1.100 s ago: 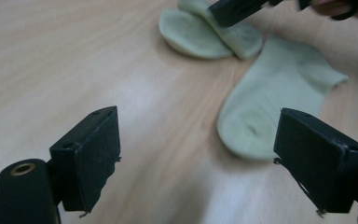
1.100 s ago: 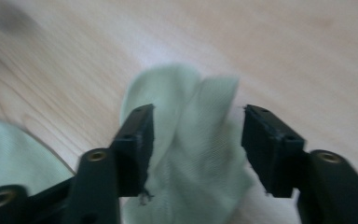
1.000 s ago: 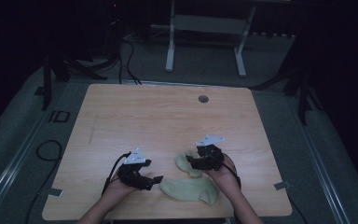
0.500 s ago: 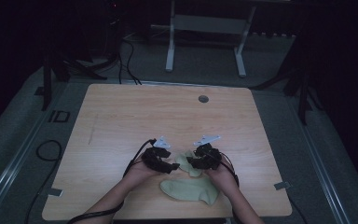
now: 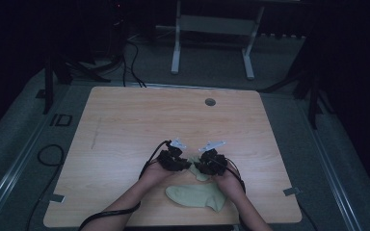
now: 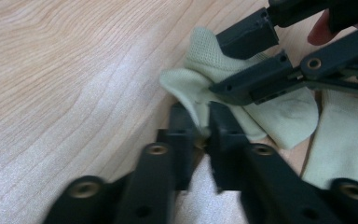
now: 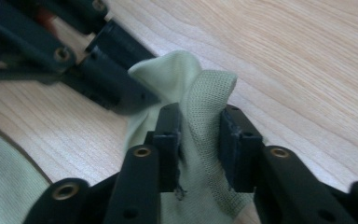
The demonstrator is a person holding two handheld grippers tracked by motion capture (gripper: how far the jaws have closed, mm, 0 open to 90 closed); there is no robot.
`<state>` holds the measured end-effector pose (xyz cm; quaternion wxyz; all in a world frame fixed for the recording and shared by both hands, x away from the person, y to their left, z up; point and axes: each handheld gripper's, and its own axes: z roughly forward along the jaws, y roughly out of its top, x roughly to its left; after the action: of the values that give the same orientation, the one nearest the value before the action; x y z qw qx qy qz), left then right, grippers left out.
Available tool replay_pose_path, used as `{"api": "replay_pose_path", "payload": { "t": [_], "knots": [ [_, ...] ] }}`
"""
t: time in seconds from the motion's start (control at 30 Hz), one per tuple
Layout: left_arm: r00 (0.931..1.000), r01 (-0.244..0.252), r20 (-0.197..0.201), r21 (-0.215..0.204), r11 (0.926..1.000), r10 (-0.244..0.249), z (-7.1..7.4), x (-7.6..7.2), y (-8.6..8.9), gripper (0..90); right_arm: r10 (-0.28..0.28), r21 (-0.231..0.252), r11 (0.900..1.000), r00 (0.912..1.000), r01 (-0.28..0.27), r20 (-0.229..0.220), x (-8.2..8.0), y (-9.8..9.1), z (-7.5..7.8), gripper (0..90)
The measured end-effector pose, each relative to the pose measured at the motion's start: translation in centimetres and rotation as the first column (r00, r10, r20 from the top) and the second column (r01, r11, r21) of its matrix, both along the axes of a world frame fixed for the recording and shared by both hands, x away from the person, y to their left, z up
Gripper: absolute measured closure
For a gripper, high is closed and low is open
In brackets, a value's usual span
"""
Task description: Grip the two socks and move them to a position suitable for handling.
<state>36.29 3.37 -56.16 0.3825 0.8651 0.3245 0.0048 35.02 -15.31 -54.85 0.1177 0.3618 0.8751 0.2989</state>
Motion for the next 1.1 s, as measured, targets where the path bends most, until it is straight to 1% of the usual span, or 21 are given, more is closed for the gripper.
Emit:
{"api": "replay_pose_path", "payload": {
  "t": [0.03,0.07,0.13,0.17,0.2,0.23,0.27,0.3,0.33,0.37,0.47,0.6,0.63,0.7,0.77,0.83,0.9,0.97,1.0,1.03,1.1],
  "knots": [
    [1.0,-0.009,-0.002,0.002,1.0,0.009,0.0,-0.1,0.0,85.9,-0.002,0.008,1.0,1.0,0.002,-0.001,0.0,-0.1,0.1,70.4],
    [0.9998,-0.015,0.01,0.006,0.9999,0.015,0.1,-0.2,0.0,86.7,0.002,0.013,0.9999,1.0,-0.002,-0.001,-0.1,-0.2,0.2,72.7],
    [0.9998,-0.008,0.018,0.009,0.9999,0.008,0.2,-0.2,0.0,87.5,-0.008,0.026,0.9996,0.9997,0.007,0.022,-0.3,-0.4,0.6,75.6],
    [0.9995,-0.013,0.03,0.014,0.9998,0.013,0.3,-0.4,0.1,87.5,-0.008,0.026,0.9996,0.9997,0.007,0.022,-0.3,-0.4,0.6,75.6],
    [0.9992,-0.024,0.032,0.013,0.9996,0.024,0.5,-0.4,0.2,87.6,-0.003,0.03,0.9996,0.9997,0.002,0.025,-0.3,-0.6,0.9,78.0],
    [0.999,-0.025,0.039,0.021,0.9995,0.024,0.7,-0.4,0.3,87.9,-0.01,0.033,0.9994,0.9991,0.009,0.04,-0.4,-0.9,1.3,78.9],
    [0.9985,-0.033,0.045,0.032,0.999,0.031,0.9,-0.4,0.5,88.0,-0.013,0.043,0.999,0.999,0.012,0.042,-0.4,-1.1,1.6,79.5],
    [0.9987,-0.035,0.038,0.026,0.9991,0.034,1.1,-0.5,0.6,88.0,-0.016,0.047,0.9988,0.9987,0.013,0.048,-0.5,-1.4,2.0,79.6],
    [0.9985,-0.033,0.045,0.02,0.9993,0.032,1.3,-0.6,0.9,88.0,-0.021,0.055,0.9983,0.9981,0.017,0.059,-0.5,-1.6,2.4,79.6],
    [0.9978,-0.038,0.056,0.027,0.9989,0.036,1.6,-0.7,1.1,88.0,-0.026,0.066,0.9976,0.9976,0.022,0.063,-0.5,-2.0,2.9,79.7],
    [0.9959,-0.043,0.081,0.025,0.9988,0.04,2.8,-1.0,2.1,88.0,-0.039,0.089,0.9955,0.9954,0.031,0.087,-0.7,-3.0,4.3,79.6],
    [0.9956,-0.043,0.084,0.015,0.999,0.041,4.3,-1.5,3.5,88.0,-0.049,0.117,0.9925,0.9932,0.037,0.106,-1.0,-4.3,5.8,79.1],
    [0.9941,-0.046,0.099,0.017,0.9988,0.044,4.6,-1.6,3.8,88.0,-0.048,0.128,0.9911,0.9937,0.035,0.101,-1.1,-4.5,6.0,78.8],
    [0.9929,-0.045,0.112,0.041,0.9981,0.04,5.0,-2.0,4.4,88.0,-0.049,0.126,0.9914,0.9931,0.036,0.107,-1.3,-4.9,6.2,78.5],
    [0.994,-0.049,0.1,0.034,0.9982,0.046,5.0,-2.2,5.1,88.0,-0.054,0.123,0.9915,0.9931,0.041,0.104,-1.3,-5.3,6.1,78.5],
    [0.9946,-0.055,0.09,0.04,0.9977,0.052,4.7,-2.4,5.6,88.0,-0.054,0.127,0.991,0.9955,0.043,0.078,-1.2,-5.8,5.7,78.5],
    [0.9946,-0.064,0.085,0.054,0.9965,0.06,4.3,-2.5,6.1,88.0,-0.056,0.1,0.9938,0.9965,0.05,0.062,-1.2,-5.9,4.9,78.6],
    [0.9965,-0.069,0.05,0.049,0.9964,0.067,3.5,-2.4,6.4,88.0,-0.06,0.082,0.995,0.9976,0.057,0.035,-1.0,-6.0,3.8,79.0],
    [0.9965,-0.075,0.043,0.062,0.9952,0.072,3.1,-2.4,6.5,88.0,-0.064,0.077,0.9951,0.9978,0.062,0.02,-0.8,-6.1,3.3,80.5],
    [0.9973,-0.071,0.025,0.06,0.9957,0.07,2.6,-2.3,6.6,87.9,-0.069,0.061,0.9958,0.9975,0.068,0.01,-0.7,-6.1,2.8,80.4],
    [0.9972,-0.075,-0.003,0.061,0.9953,0.075,1.7,-2.2,6.7,87.9,-0.085,0.062,0.9944,0.9963,0.086,-0.013,-0.4,-6.2,1.9,80.5]
  ]
}}
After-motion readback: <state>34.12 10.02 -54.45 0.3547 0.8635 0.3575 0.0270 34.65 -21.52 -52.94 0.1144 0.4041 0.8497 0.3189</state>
